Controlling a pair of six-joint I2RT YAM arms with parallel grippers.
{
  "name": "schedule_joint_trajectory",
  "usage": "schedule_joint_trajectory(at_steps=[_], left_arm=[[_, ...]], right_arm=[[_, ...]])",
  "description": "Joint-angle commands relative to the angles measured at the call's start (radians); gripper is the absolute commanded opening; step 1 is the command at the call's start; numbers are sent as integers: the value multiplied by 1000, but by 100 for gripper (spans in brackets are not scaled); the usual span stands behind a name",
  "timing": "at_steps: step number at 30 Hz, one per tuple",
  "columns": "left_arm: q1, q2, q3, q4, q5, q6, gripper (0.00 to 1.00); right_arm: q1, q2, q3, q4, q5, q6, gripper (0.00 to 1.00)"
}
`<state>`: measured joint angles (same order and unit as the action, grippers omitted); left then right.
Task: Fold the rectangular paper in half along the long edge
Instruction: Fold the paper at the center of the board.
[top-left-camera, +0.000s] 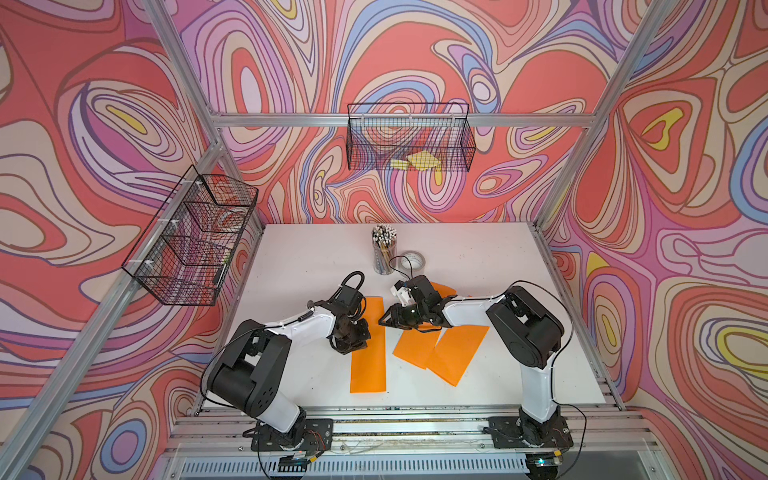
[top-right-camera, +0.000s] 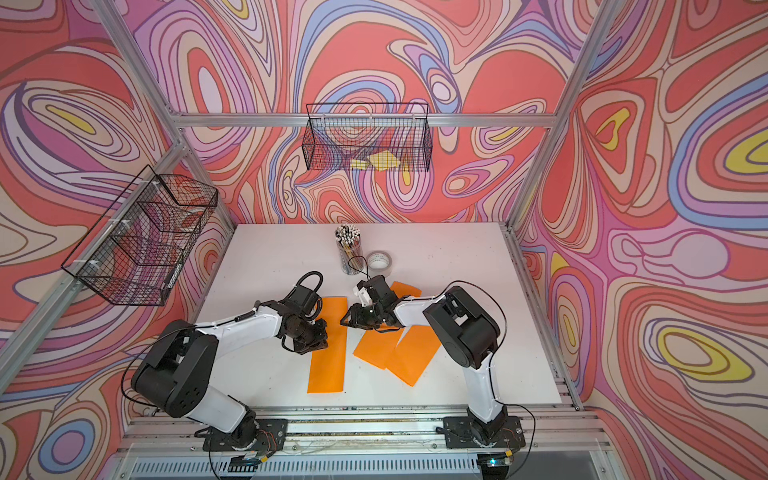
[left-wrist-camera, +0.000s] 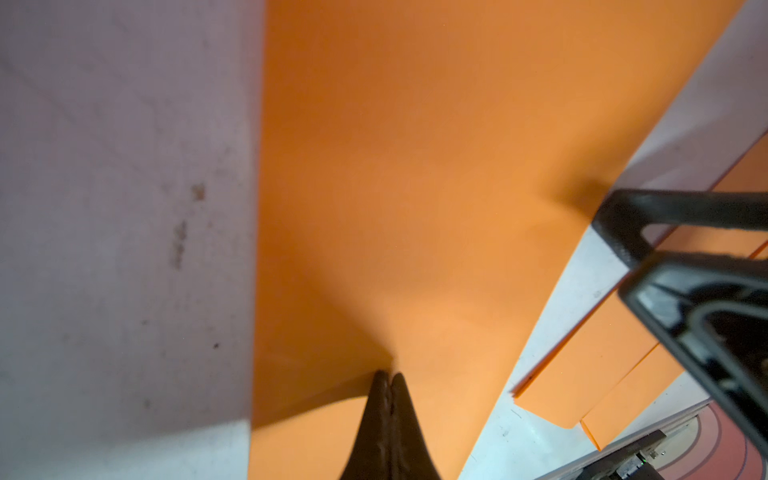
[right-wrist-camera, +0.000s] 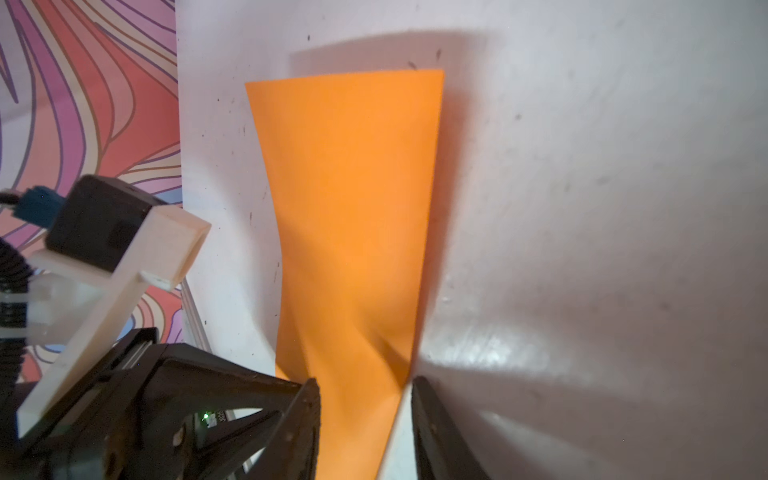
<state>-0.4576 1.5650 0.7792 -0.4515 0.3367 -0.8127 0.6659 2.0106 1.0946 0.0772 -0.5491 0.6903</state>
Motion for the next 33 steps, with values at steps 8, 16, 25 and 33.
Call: schedule_joint_trajectory(at_steps=[8, 16, 25, 33], left_arm=[[-3, 17, -12, -47, -45, 12, 2], [-3, 27, -9, -46, -42, 14, 2], [-3, 19, -5, -55, -49, 15, 2], [-3, 12, 9, -72, -59, 15, 2]], right_arm=[[-37, 159, 126, -107, 22, -68, 38], [-37, 174, 118, -22, -88, -56, 37], [-34, 145, -5, 135, -187, 23, 28], [-12, 87, -87, 215, -235, 78, 15]])
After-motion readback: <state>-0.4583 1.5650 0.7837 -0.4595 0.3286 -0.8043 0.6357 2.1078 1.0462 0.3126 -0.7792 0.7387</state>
